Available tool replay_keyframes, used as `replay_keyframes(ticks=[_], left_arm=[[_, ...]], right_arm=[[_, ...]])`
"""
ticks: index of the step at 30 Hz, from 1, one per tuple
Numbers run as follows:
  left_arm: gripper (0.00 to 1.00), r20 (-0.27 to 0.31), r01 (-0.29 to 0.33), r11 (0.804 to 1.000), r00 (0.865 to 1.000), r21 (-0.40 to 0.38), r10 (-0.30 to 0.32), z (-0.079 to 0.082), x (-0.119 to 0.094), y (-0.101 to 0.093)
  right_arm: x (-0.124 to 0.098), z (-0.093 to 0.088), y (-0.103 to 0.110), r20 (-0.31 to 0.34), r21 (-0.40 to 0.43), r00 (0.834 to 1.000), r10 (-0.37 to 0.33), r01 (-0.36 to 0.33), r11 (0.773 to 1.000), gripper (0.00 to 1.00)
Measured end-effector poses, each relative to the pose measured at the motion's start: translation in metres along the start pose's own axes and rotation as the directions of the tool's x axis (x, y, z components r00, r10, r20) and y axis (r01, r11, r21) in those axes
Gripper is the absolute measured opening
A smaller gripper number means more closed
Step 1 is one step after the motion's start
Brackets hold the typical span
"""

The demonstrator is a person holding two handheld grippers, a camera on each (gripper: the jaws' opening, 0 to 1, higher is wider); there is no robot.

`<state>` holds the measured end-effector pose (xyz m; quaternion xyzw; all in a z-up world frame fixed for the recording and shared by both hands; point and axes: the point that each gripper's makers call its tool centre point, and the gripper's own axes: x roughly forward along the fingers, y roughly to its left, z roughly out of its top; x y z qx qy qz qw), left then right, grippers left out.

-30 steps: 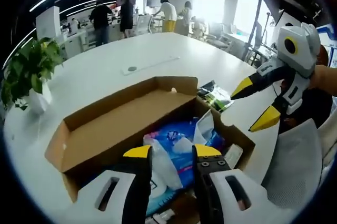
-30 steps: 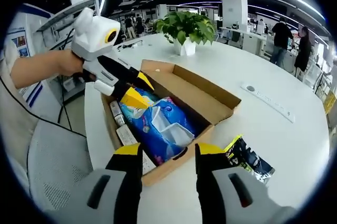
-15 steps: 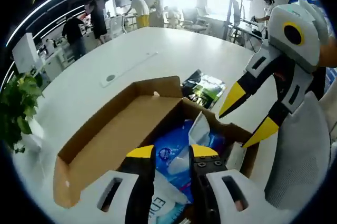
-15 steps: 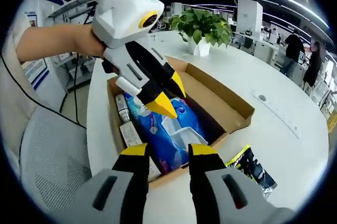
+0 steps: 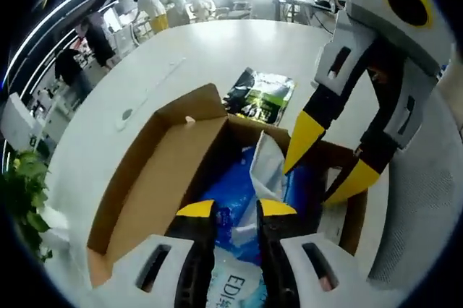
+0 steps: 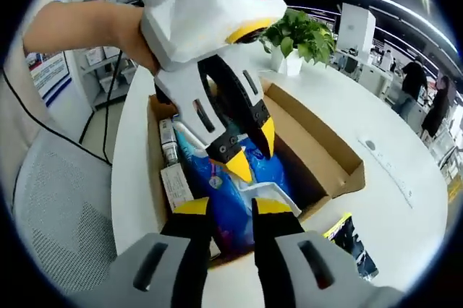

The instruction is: Operate the shoe box by opening the lid, removing the specified soft item, and placing it in the target area until the item is outside and the box remains undamaged.

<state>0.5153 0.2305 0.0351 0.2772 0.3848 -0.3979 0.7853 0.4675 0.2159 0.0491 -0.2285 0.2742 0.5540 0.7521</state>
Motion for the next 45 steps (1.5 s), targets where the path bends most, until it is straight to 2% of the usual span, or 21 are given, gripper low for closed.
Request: replay_keyframes(ticks=[4,9,12,19,31,40,45], left_arm=[[0.1,-0.018,-0.01,1.0,1.0,0.029,0.01,-0.003,0.002,0.003],[0.04,-0.03,-0.011,0.999,0.999,0.042,0.012,-0.009,0.005,0.007],[0.01,-0.023,-0.02,0.999,1.0,0.029,0.021,-0.009,0.005,0.009],[0.0,0.017,-0.03,0.999,0.999,-0.031,0.031,-0.004,-0.002,0.014],[0.0,0.043,-0.058,0.998,0.997,-0.019,0.059,0.002,-0.018,0.015],[0.0,0.079,-0.079,0.994,0.993,-0.076,0.085,0.004,-0.037,0.021],[0.0,0.098,-0.093,0.993,0.99,-0.075,0.1,0.008,-0.047,0.022]], right_arm=[[0.008,-0.005,-0.001,-0.023,-0.05,1.0,-0.016,0.015,0.999,0.18],[0.017,-0.013,0.0,-0.064,-0.155,0.997,-0.031,0.02,0.988,0.1],[0.016,-0.014,-0.003,-0.069,-0.196,0.996,-0.052,0.037,0.98,0.01],[0.01,-0.012,-0.002,-0.044,-0.214,0.997,-0.065,0.054,0.975,0.0],[-0.001,0.0,0.0,0.004,-0.229,0.996,-0.088,0.086,0.97,0.0],[-0.012,0.021,0.0,0.071,-0.219,0.993,-0.098,0.111,0.969,0.0],[-0.019,0.033,0.002,0.1,-0.227,0.99,-0.098,0.118,0.967,0.0]])
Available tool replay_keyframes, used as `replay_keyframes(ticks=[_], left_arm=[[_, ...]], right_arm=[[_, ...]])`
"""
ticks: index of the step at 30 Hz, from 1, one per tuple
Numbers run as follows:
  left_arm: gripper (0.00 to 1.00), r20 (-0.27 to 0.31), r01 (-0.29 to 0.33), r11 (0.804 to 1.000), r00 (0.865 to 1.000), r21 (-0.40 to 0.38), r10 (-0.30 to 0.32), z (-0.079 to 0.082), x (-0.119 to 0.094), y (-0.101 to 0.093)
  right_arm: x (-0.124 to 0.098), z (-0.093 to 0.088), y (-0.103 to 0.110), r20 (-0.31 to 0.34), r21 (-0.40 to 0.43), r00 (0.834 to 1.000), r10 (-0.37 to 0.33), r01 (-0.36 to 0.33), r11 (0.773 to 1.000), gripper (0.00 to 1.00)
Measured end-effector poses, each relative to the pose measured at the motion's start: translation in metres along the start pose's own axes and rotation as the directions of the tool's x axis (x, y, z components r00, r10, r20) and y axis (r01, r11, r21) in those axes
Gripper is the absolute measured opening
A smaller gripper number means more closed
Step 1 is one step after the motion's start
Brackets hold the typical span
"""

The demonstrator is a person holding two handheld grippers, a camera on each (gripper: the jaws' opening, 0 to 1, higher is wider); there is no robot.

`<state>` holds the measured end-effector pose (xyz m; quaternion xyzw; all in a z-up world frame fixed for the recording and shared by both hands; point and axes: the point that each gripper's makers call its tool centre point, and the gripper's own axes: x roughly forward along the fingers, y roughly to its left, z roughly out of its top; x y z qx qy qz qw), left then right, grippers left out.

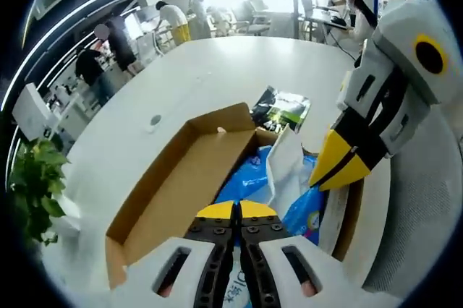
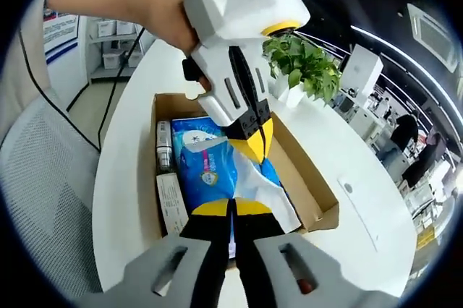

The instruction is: Operate the shoe box by opening the lid, removing the specified soft item, and placing it in the target area until the item is outside and the box remains undamaged.

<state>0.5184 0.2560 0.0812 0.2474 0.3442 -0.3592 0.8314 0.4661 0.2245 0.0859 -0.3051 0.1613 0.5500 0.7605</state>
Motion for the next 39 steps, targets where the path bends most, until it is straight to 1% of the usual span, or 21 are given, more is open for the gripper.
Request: replay_keyframes(ticks=[3,6,10,14,19,21,25,29,32,39], left_arm=[[0.0,0.007,-0.006,1.0,1.0,-0.001,0.006,0.002,-0.005,0.001],[0.0,0.026,-0.011,1.0,1.0,-0.02,0.011,0.008,-0.012,0.003],[0.0,0.044,-0.018,1.0,0.999,-0.021,0.019,0.013,-0.018,0.005],[0.0,0.066,-0.03,0.999,0.997,-0.038,0.032,0.024,-0.027,0.007],[0.0,0.089,-0.027,0.998,0.996,-0.056,0.032,0.038,-0.034,0.007],[0.0,0.093,-0.026,0.998,0.995,-0.052,0.031,0.043,-0.036,0.006],[0.0,0.097,-0.021,0.999,0.995,-0.045,0.025,0.053,-0.037,0.002],[0.0,0.103,-0.003,0.999,0.995,-0.042,0.007,0.064,-0.035,-0.004],[0.0,0.103,0.009,1.0,0.995,-0.021,-0.006,0.071,-0.033,-0.01],[0.0,0.11,0.04,0.999,0.993,0.004,-0.04,0.092,-0.025,-0.025]], right_arm=[[-0.006,0.009,-0.002,0.018,-0.003,1.0,-0.007,0.007,1.0,0.0],[-0.01,0.016,-0.003,0.033,-0.011,0.999,-0.009,0.009,1.0,0.0],[-0.017,0.024,-0.005,0.049,-0.009,0.999,-0.011,0.011,1.0,0.0],[-0.025,0.032,-0.008,0.069,-0.003,0.998,-0.015,0.016,1.0,0.0],[-0.037,0.039,-0.013,0.082,-0.001,0.996,-0.024,0.024,1.0,0.0],[-0.042,0.04,-0.015,0.084,0.008,0.996,-0.026,0.026,1.0,0.0],[-0.05,0.041,-0.018,0.086,0.014,0.996,-0.033,0.032,0.999,0.0],[-0.062,0.037,-0.02,0.084,0.024,0.996,-0.033,0.031,0.999,0.0],[-0.069,0.035,-0.022,0.085,0.036,0.996,-0.034,0.031,0.999,0.0],[-0.088,0.022,-0.028,0.066,0.04,0.997,-0.048,0.045,0.998,0.0]])
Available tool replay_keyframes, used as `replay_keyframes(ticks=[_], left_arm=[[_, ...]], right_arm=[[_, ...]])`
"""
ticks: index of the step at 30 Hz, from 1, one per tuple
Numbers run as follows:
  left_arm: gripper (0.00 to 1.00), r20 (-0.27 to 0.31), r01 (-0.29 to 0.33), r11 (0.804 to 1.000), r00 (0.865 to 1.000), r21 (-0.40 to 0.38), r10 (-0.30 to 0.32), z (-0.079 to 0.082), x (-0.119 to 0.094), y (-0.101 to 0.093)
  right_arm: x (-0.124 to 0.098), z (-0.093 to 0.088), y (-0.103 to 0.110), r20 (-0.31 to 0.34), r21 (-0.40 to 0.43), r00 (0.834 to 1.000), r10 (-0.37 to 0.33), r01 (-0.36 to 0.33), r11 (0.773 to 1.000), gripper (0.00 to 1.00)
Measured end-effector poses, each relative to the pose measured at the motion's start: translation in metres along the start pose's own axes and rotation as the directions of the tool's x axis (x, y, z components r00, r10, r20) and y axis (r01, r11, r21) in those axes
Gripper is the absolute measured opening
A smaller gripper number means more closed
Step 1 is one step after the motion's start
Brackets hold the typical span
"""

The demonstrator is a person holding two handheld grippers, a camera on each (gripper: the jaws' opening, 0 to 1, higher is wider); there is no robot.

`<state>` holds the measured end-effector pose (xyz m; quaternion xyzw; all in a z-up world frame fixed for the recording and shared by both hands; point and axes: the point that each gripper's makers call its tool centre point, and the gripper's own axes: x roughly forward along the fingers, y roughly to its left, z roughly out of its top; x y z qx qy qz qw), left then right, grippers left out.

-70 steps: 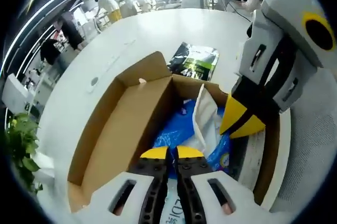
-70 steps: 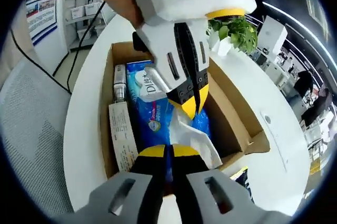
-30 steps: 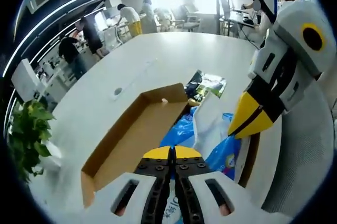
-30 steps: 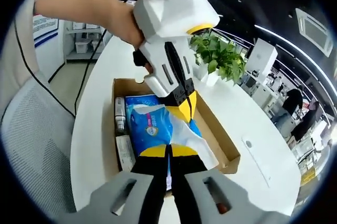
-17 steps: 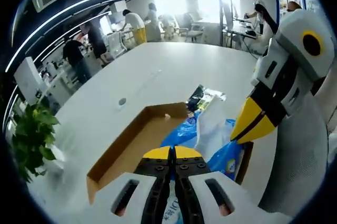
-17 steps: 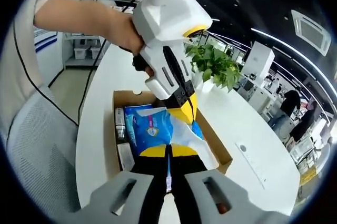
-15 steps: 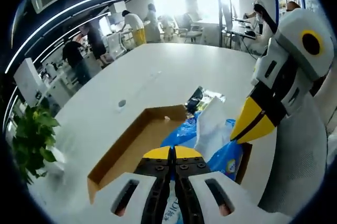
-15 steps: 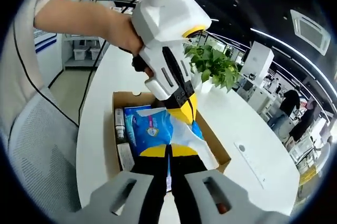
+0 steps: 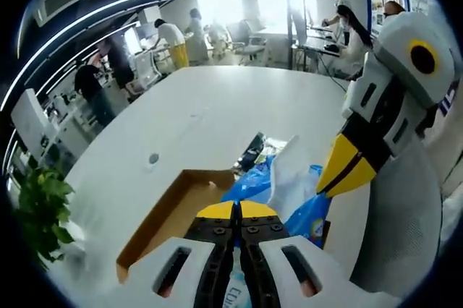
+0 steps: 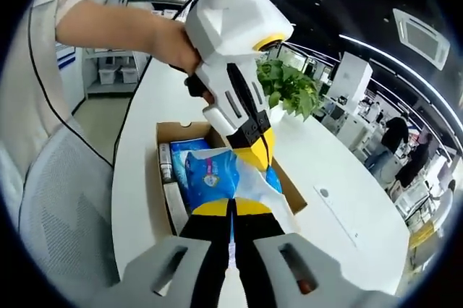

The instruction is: Operate the shoe box by opening the lid, removing the specified soft item, and placing it in the target area until the item is outside and the box remains undamaged.

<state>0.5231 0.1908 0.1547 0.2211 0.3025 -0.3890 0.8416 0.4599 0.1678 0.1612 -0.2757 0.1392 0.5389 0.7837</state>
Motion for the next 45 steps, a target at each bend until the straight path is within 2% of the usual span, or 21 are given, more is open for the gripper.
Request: replay_keyframes(ticks=[16,27,45], left_arm=[[0.0,0.032,0.055,0.998,0.998,0.03,-0.056,0.042,0.034,-0.026],[0.0,0.053,0.095,0.994,0.994,0.051,-0.098,0.071,0.064,-0.042],[0.0,0.09,0.145,0.988,0.985,0.059,-0.15,0.1,0.109,-0.056]], right_arm=[[-0.039,-0.033,-0.027,-0.055,0.03,0.998,-0.04,0.042,0.999,0.0],[-0.062,-0.061,-0.047,-0.094,0.064,0.991,-0.095,0.101,0.993,0.0],[-0.084,-0.102,-0.076,-0.143,0.094,0.98,-0.136,0.15,0.984,0.0]])
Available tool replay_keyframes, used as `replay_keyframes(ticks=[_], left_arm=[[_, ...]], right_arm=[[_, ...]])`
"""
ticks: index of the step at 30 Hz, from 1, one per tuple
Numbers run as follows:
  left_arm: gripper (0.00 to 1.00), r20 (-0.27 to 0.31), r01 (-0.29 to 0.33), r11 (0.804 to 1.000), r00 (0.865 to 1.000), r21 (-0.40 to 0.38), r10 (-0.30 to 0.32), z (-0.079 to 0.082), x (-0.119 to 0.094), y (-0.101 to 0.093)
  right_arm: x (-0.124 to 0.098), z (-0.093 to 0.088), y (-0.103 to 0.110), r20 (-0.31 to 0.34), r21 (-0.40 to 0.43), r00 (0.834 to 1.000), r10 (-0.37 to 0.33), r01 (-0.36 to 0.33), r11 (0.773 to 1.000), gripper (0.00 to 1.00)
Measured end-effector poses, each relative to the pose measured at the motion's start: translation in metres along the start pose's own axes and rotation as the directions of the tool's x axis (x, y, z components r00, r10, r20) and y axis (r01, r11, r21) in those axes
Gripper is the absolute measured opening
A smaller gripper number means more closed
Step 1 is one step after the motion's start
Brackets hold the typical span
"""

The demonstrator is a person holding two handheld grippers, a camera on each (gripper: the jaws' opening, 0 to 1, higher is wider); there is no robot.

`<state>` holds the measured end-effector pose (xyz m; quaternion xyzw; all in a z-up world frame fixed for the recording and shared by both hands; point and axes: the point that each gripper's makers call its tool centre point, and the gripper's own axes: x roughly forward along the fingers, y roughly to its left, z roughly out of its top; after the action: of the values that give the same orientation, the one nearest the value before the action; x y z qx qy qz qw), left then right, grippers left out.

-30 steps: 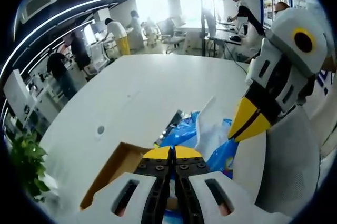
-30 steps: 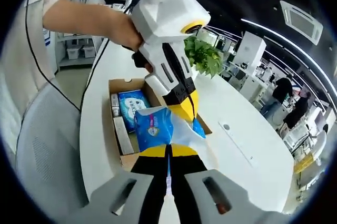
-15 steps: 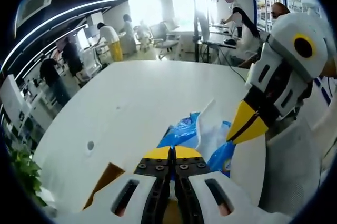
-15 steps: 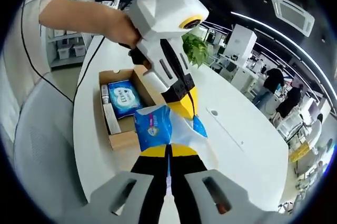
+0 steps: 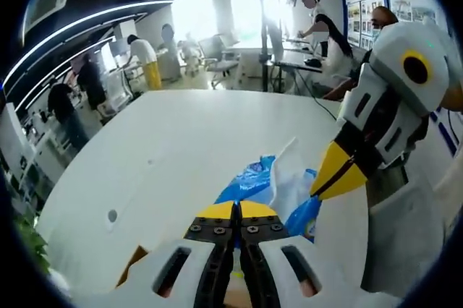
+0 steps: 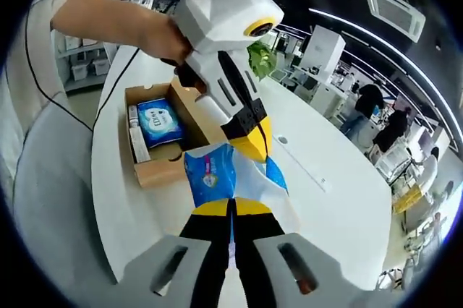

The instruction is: Operate the shoe box by opening the lid, removing the specified soft item, and placing it in the target area until the item is outside and the box remains undamaged.

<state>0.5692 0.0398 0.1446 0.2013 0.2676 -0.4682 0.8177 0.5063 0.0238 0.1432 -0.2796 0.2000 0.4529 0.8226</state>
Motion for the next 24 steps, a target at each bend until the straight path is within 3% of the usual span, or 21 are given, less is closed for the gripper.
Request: replay_keyframes(ticks=[13,24], left_arm=[[0.0,0.023,0.02,1.0,1.0,0.009,-0.02,0.011,0.037,-0.001],[0.0,0.024,0.054,0.998,0.998,0.009,-0.054,0.011,0.071,0.0]], right_arm=[[-0.001,-0.03,-0.026,-0.041,0.012,0.999,-0.027,0.027,1.0,0.0],[0.004,-0.06,-0.048,-0.078,0.013,0.996,-0.036,0.037,0.999,0.0]])
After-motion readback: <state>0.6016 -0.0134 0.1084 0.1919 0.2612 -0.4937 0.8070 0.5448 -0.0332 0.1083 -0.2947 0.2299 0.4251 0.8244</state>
